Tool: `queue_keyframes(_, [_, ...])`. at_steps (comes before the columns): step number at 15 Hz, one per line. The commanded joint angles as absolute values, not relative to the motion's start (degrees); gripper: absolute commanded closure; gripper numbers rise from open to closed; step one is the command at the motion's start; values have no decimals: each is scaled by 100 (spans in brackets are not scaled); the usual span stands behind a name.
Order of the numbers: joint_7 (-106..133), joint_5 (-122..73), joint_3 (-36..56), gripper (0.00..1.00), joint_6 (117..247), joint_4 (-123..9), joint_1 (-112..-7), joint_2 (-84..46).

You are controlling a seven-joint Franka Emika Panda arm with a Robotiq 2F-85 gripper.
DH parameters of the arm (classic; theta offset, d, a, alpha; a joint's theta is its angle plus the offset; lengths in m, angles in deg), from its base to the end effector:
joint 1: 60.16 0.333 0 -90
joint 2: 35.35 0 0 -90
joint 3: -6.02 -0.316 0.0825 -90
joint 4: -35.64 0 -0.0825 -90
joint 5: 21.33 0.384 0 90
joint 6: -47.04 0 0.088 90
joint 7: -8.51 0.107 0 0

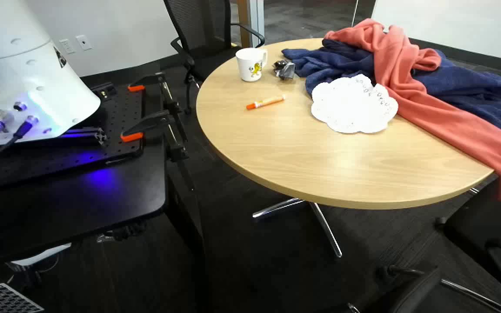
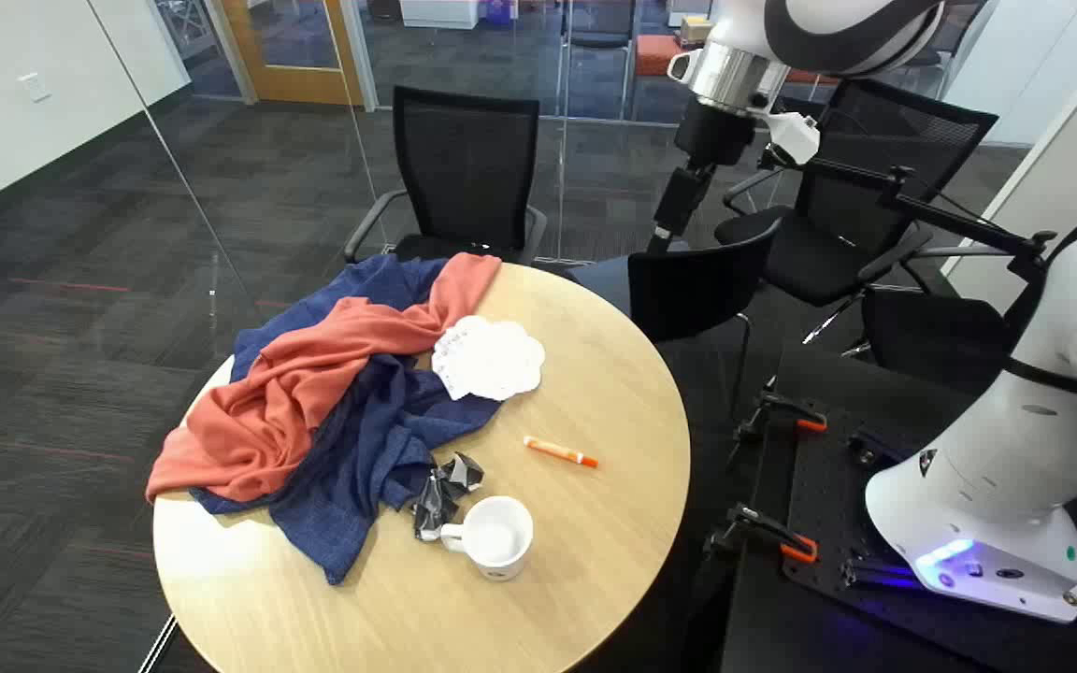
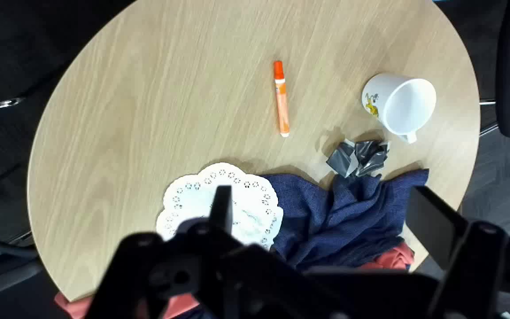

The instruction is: Remove the marker from the table and put it in the bowl

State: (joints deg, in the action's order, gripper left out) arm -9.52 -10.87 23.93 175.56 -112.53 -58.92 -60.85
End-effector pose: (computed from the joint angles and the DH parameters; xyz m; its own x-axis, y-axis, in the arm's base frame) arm 0.3912 -0.1103 0.4111 0.9866 -0.0789 0.1425 -0.0416 -0.9679 -0.2479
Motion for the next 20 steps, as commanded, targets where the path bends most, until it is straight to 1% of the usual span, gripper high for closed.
queue_keyframes(1, [-1022, -993, 2224, 0, 17527, -11240, -6068, -6061])
queue_keyframes(7, [-1022, -993, 2224, 0, 17527, -11240, -6068, -6061])
queue_keyframes(12, [-849, -1263, 1823, 0, 17651, -11133, -6038, -5694])
queue_keyframes(16, [-671, -1472, 1406, 0, 17868, -11060, -5995, -5128])
queue_keyframes(20, [-206, -1861, 997, 0, 18437, -10914, -5992, -4336])
